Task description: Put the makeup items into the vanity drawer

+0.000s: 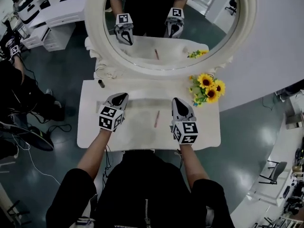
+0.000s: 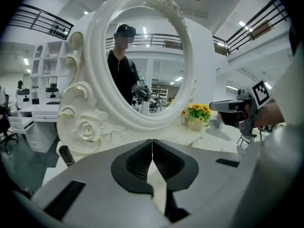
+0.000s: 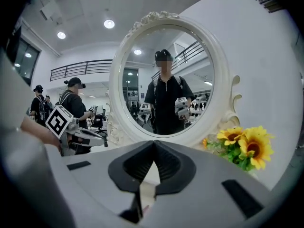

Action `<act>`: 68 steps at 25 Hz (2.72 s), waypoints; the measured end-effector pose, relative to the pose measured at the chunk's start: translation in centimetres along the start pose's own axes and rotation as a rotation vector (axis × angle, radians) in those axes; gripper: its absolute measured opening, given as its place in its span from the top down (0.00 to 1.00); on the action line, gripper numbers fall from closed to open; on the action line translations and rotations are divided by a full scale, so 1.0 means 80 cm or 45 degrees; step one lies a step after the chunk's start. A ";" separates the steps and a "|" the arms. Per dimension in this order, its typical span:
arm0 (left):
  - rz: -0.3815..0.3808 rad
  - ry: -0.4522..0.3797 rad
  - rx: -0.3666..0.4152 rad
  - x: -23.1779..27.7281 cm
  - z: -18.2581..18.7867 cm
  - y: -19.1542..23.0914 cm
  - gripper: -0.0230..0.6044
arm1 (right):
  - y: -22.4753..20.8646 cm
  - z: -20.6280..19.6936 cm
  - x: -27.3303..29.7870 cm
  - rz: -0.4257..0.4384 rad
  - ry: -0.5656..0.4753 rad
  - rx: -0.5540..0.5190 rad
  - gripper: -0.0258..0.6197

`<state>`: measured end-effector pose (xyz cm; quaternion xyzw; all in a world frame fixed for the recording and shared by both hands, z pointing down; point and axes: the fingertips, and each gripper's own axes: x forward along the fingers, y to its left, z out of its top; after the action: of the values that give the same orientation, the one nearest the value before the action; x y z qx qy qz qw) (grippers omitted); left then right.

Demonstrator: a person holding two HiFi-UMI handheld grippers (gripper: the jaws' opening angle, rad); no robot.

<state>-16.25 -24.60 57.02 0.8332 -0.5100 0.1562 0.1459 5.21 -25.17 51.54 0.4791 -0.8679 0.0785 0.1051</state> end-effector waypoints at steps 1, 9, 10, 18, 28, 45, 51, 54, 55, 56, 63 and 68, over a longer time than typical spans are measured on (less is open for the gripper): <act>-0.028 0.007 0.006 0.010 0.000 -0.011 0.93 | -0.008 -0.002 -0.006 -0.024 0.001 0.006 0.95; -0.213 0.083 0.042 0.069 -0.014 -0.084 0.93 | -0.060 -0.026 -0.053 -0.175 0.032 0.055 0.95; -0.251 0.106 0.038 0.075 -0.022 -0.095 0.93 | -0.064 -0.030 -0.058 -0.191 0.035 0.063 0.95; -0.378 0.349 -0.055 0.118 -0.115 -0.165 0.59 | -0.080 -0.053 -0.084 -0.256 0.069 0.096 0.95; -0.350 0.609 -0.057 0.158 -0.202 -0.206 0.57 | -0.096 -0.073 -0.115 -0.321 0.112 0.104 0.95; -0.322 0.666 0.156 0.162 -0.226 -0.196 0.87 | -0.112 -0.079 -0.121 -0.340 0.117 0.140 0.95; -0.281 0.582 0.057 0.155 -0.210 -0.184 0.87 | -0.116 -0.076 -0.120 -0.337 0.109 0.136 0.95; -0.277 0.482 0.031 0.144 -0.180 -0.181 0.87 | -0.116 -0.071 -0.116 -0.324 0.100 0.127 0.95; -0.280 0.450 0.023 0.141 -0.168 -0.179 0.87 | -0.115 -0.068 -0.113 -0.316 0.097 0.122 0.95; -0.280 0.419 0.016 0.137 -0.155 -0.177 0.87 | -0.115 -0.066 -0.110 -0.307 0.093 0.118 0.95; -0.220 0.173 -0.043 0.105 -0.059 -0.145 0.87 | -0.101 -0.038 -0.072 -0.219 0.042 0.090 0.95; -0.158 0.102 -0.077 0.082 -0.031 -0.117 0.87 | -0.071 -0.014 -0.032 -0.112 0.008 0.052 0.95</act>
<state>-5.34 -24.83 61.16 0.8515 -0.4555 0.1648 0.2007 11.50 -25.81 52.14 0.5185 -0.8439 0.0931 0.1012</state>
